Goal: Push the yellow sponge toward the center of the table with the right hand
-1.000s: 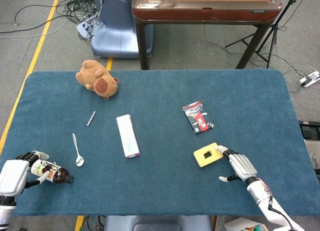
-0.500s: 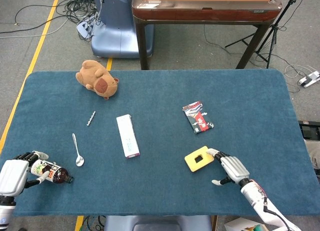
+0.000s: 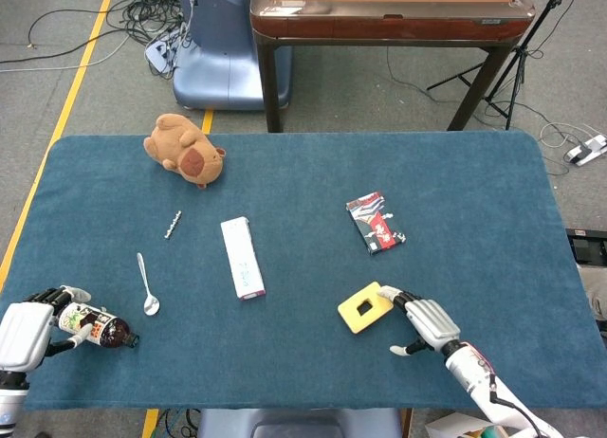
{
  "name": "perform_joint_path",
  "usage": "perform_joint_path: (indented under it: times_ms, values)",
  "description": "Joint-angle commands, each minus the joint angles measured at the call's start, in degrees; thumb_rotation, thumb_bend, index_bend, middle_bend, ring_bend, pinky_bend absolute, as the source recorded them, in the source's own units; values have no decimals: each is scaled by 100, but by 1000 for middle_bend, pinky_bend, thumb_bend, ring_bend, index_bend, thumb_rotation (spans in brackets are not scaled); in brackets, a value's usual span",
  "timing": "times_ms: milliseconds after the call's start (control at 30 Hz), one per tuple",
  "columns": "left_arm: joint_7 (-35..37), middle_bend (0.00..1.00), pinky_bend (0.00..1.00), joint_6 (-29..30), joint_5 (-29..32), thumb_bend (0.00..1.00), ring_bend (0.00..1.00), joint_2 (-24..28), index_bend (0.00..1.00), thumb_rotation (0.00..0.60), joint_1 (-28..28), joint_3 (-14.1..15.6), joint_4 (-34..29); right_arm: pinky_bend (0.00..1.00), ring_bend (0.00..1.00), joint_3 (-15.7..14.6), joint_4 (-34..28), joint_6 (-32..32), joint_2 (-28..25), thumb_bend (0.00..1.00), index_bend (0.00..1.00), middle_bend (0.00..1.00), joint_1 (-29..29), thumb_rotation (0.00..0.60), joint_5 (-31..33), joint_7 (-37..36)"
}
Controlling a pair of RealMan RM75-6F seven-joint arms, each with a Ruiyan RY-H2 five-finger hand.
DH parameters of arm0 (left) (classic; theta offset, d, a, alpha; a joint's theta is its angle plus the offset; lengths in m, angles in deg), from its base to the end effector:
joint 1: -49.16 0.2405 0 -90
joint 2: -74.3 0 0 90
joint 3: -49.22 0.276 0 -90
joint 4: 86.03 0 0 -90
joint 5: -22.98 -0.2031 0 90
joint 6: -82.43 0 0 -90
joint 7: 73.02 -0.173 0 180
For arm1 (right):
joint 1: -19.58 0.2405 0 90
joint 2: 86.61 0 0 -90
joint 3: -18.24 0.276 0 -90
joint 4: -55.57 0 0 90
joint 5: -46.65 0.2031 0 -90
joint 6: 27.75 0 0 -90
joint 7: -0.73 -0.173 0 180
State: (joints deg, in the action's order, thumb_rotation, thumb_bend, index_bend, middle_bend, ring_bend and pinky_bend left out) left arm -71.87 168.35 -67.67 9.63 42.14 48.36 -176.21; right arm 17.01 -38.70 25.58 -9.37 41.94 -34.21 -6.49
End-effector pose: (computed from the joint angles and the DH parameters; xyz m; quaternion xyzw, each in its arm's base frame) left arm -0.3141 0.2158 0.1651 -0.6301 -0.3617 -0.4048 0.5552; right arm -0.2619 -0.2487 -0.0011 0.6833 -0.5720 0.3300 0.3114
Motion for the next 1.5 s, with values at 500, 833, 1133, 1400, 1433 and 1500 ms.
perform_joint_path:
  times_ms: [500, 833, 1133, 1400, 1433, 1500]
  values:
    - [-27, 456, 512, -21, -17, 222, 437, -7, 431, 600, -11, 11, -15, 255, 132, 241, 254, 1148, 157, 0, 131, 145, -220, 600, 106, 1795]
    - [-11, 456, 512, -47, 35, 222, 437, 9, 431, 600, -10, 2, -23, 54, 0, 139, 669, 1333, 607, 0, 16, 1, -44, 600, -511, 2545]
    - [73, 456, 512, -35, 64, 222, 437, 42, 431, 600, 1, -11, -12, 29, 0, 74, 754, 1172, 918, 0, 6, 0, 54, 600, -563, 2931]
    - [106, 456, 512, -30, 74, 221, 437, 58, 430, 600, 5, -18, -14, 29, 0, 190, 885, 887, 1252, 0, 6, 0, 218, 600, -323, 3210]
    - [113, 456, 512, -27, 78, 221, 437, 62, 430, 600, 7, -20, -12, 29, 0, 200, 902, 861, 1290, 0, 6, 0, 236, 600, -304, 3232]
    - [134, 456, 512, -19, 92, 221, 437, 69, 431, 600, 12, -28, -9, 29, 0, 227, 933, 824, 1376, 0, 6, 0, 273, 600, -265, 3268]
